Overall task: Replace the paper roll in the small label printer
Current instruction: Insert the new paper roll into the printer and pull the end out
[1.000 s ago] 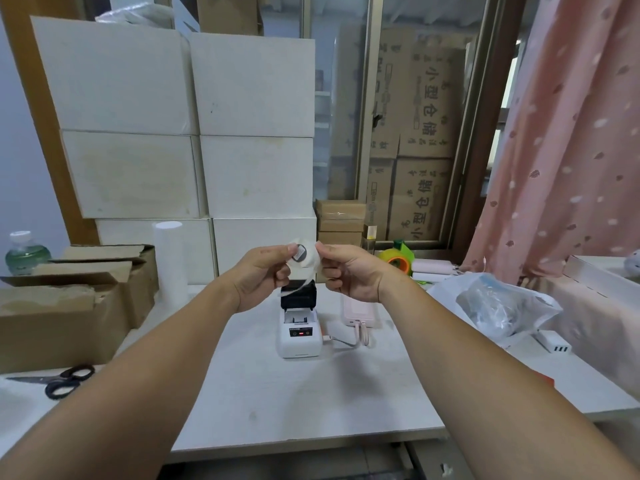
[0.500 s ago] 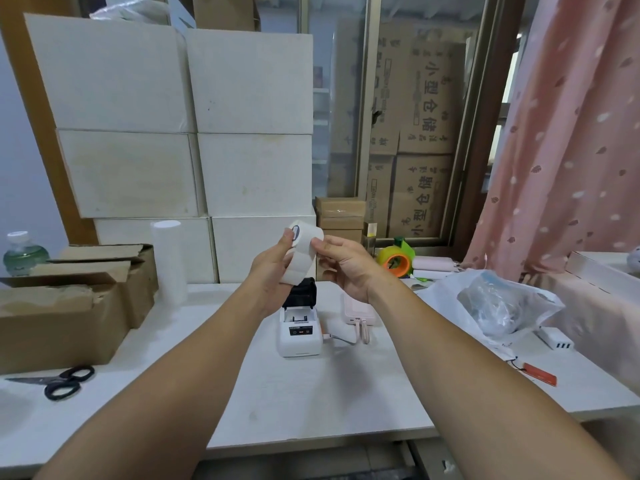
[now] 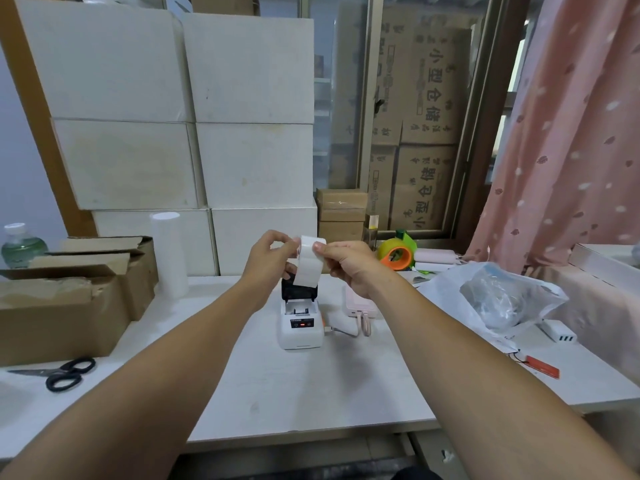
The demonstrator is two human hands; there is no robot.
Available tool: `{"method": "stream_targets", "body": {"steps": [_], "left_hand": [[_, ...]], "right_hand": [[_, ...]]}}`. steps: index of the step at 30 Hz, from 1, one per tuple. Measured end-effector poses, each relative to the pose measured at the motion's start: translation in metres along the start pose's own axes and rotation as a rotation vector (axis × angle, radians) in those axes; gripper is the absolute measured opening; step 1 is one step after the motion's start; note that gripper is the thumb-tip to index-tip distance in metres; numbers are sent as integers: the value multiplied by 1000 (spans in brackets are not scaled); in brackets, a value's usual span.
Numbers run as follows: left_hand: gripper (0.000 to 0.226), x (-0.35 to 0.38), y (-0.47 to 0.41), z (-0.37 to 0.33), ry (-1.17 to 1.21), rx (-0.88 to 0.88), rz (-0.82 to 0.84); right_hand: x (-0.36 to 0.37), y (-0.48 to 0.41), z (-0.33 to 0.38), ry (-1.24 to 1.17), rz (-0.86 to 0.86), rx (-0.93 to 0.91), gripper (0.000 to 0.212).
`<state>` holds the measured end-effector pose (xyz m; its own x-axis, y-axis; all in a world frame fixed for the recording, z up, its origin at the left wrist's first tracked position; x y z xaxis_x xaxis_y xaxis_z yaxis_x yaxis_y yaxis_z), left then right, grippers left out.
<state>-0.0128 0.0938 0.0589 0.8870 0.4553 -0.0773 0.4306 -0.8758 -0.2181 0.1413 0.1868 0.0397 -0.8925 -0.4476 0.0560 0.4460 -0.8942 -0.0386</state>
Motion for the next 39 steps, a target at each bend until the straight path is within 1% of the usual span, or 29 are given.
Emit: {"method": "stream_targets", "body": {"steps": [2, 4, 6, 9, 12, 15, 17, 20, 22, 24, 26, 28, 30, 32, 36, 39], "left_hand": [[28, 2, 2, 1, -39, 2, 15], [28, 1, 2, 5, -61, -2, 17], [28, -3, 1, 8, -54, -10, -12], [31, -7, -3, 15, 6, -58, -69], [43, -6, -5, 25, 10, -145, -74], [52, -1, -4, 33, -38, -215, -45], [55, 0, -4, 31, -114, -192, -47], [53, -1, -7, 23, -225, -84, -45], [47, 2, -8, 21, -231, -44, 2], [44, 5, -8, 20, -175, -30, 54], [38, 5, -8, 20, -140, -22, 65], [37, 3, -9, 23, -144, -34, 43], [40, -1, -12, 29, -148, -64, 16], [44, -2, -14, 40, -132, -122, 9], [48, 1, -12, 65, -127, -282, 44], [44, 0, -11, 77, -96, -373, 52]], "right_hand": [[2, -1, -1, -22, -18, 20, 22], [4, -1, -1, 9, -6, 22, 21], [6, -1, -1, 39, 17, 8, 20], [14, 1, 0, 41, 79, -30, 13], [14, 2, 4, 145, 72, -85, 18], [10, 1, 3, 187, 38, -78, 28], [7, -1, -3, 136, 14, -10, 27], [6, 0, -12, 1, 7, 121, 21], [5, 0, -16, -55, 18, 180, 20], [4, 0, -20, -77, 30, 229, 23], [4, 0, -23, -76, 43, 239, 25], [5, 1, -22, -33, 61, 196, 22], [6, 1, -21, 30, 84, 135, 19], [5, 1, -22, 97, 94, 100, 21], [2, -2, -30, 283, 113, 104, 29], [4, -5, -38, 312, 132, 95, 29]]}}
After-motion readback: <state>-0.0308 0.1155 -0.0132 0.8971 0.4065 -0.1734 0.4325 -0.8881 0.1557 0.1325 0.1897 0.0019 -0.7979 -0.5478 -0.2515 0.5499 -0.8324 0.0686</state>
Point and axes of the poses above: each hand's wrist, its own y-axis away from the middle knuckle, its own x-axis out of the palm, z = x × y, the point moved 10 cm from there along -y, towards the middle knuckle, and after that the axes turned 3 degrees about -y, right-handed, at the moved point
